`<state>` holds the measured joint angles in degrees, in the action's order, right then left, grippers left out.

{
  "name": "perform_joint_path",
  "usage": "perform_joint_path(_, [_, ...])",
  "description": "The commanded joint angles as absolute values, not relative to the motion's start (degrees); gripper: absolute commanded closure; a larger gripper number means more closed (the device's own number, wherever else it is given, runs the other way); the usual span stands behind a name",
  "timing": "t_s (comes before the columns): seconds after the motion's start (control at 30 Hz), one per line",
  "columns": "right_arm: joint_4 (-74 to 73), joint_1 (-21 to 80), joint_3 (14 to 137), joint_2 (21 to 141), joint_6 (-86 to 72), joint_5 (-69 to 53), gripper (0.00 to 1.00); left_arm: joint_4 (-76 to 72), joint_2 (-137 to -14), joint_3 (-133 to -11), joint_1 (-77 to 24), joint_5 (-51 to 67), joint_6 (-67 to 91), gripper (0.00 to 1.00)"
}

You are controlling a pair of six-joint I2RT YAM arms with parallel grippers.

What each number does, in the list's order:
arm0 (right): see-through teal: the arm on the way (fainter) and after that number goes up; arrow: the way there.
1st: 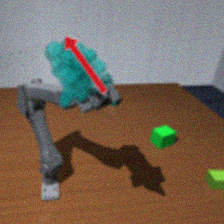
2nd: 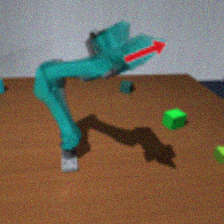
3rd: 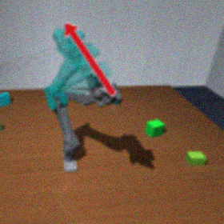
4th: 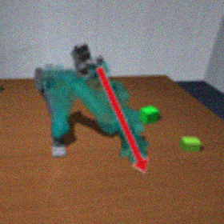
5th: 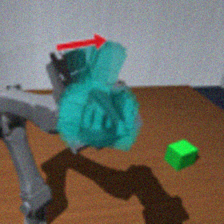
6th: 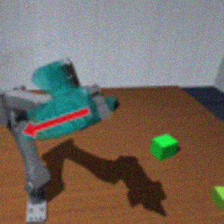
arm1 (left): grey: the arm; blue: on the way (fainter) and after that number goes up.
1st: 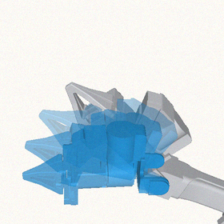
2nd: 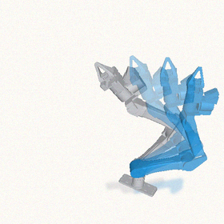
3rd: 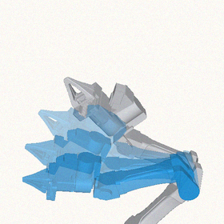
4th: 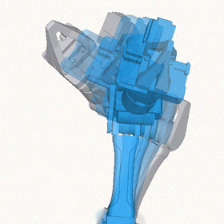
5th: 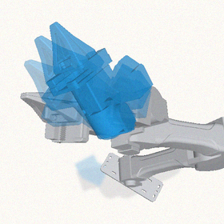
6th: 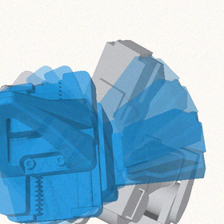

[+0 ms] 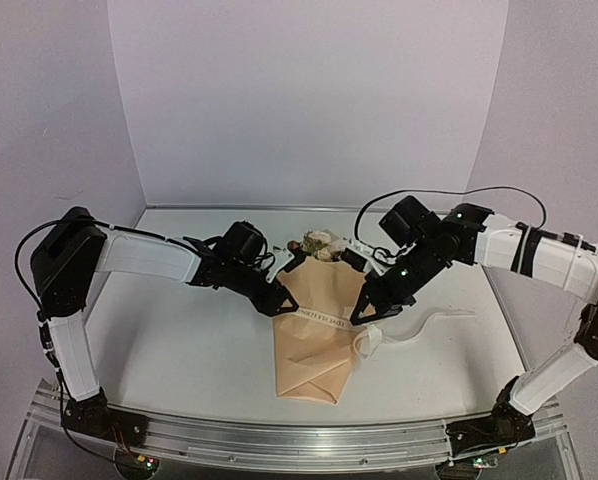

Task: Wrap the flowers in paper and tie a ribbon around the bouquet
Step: Cross the ribbon over the folded bouquet.

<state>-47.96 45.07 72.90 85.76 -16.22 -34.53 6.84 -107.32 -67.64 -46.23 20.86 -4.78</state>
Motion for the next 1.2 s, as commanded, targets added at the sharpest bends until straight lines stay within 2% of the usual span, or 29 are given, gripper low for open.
perform_joint_path(0.0, [-51.9,46.0,76.7,87.2,-7.9,-37.8,1.00,10.5,-108.2,-71.4,-46.9,19.2,-10.4,0.48])
perform_joint_path(0.37, [-54.3,46.6,81.0,89.8,-4.4,-35.6,1.00,14.7,-112.3,-74.3,-49.0,14.7,-12.2,0.50])
perform_joint_path(0.47, [-54.2,46.6,81.9,89.9,-3.3,-33.4,1.00,15.2,-113.1,-75.1,-49.0,13.9,-12.0,0.58])
perform_joint_path(0.7, [-55.2,45.4,83.7,87.6,0.8,-29.2,1.00,14.9,-113.4,-76.2,-49.0,14.3,-11.4,0.85])
perform_joint_path(1.0, [-55.5,41.5,89.9,89.5,1.1,-29.7,1.00,13.8,-113.0,-75.8,-48.9,16.3,-10.0,0.99])
perform_joint_path(1.17, [-53.0,41.5,91.4,91.0,-1.0,-31.1,1.00,11.8,-111.8,-74.8,-48.2,17.1,-7.8,1.00])
